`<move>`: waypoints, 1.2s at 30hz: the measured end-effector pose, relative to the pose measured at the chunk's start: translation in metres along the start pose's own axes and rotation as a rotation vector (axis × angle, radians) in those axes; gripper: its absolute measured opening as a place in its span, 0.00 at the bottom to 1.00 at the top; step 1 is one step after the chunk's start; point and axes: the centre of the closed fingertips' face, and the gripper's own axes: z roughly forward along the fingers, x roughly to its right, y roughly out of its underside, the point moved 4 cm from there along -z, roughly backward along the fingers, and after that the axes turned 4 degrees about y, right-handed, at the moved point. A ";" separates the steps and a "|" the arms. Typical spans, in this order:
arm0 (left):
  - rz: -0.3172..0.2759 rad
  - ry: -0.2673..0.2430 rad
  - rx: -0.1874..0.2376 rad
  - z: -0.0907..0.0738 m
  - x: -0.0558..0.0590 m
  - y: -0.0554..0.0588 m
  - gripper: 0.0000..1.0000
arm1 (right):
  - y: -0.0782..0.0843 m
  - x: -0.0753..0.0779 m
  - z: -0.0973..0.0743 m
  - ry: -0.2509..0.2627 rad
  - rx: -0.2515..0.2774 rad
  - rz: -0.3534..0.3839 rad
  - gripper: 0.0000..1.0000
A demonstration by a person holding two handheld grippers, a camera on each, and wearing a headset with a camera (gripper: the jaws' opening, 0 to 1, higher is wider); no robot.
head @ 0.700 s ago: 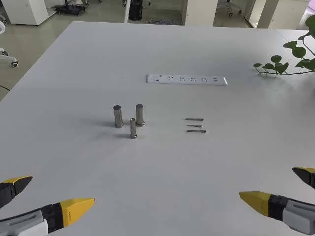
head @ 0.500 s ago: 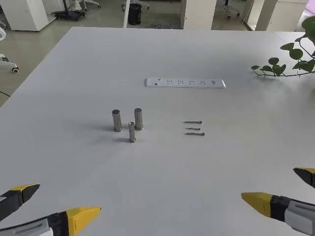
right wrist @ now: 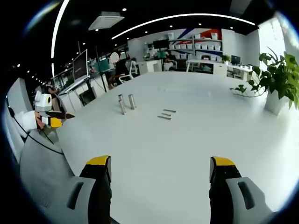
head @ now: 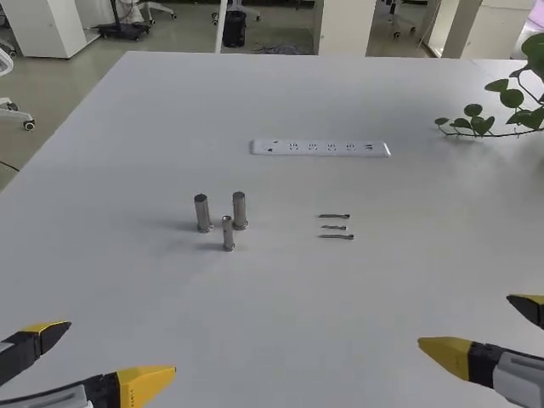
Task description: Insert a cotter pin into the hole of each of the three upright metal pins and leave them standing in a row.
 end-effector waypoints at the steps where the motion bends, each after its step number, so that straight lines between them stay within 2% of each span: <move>1: 0.000 0.001 -0.002 0.000 0.000 0.000 0.99 | -0.001 0.000 0.000 0.001 0.002 -0.002 0.85; 11: -0.005 0.003 0.006 0.000 0.000 0.001 0.99 | -0.004 0.001 -0.001 0.006 -0.001 -0.011 0.84; 20: -0.024 -0.005 -0.013 0.000 -0.004 0.011 0.99 | 0.001 0.001 -0.002 0.009 -0.019 -0.013 0.84; 30: -0.008 0.004 -0.017 0.004 -0.002 0.006 0.99 | -0.003 0.004 -0.003 0.020 -0.009 -0.010 0.84; 36: -0.004 0.007 -0.031 0.006 -0.001 0.009 0.99 | -0.002 0.005 -0.002 0.021 -0.014 -0.009 0.84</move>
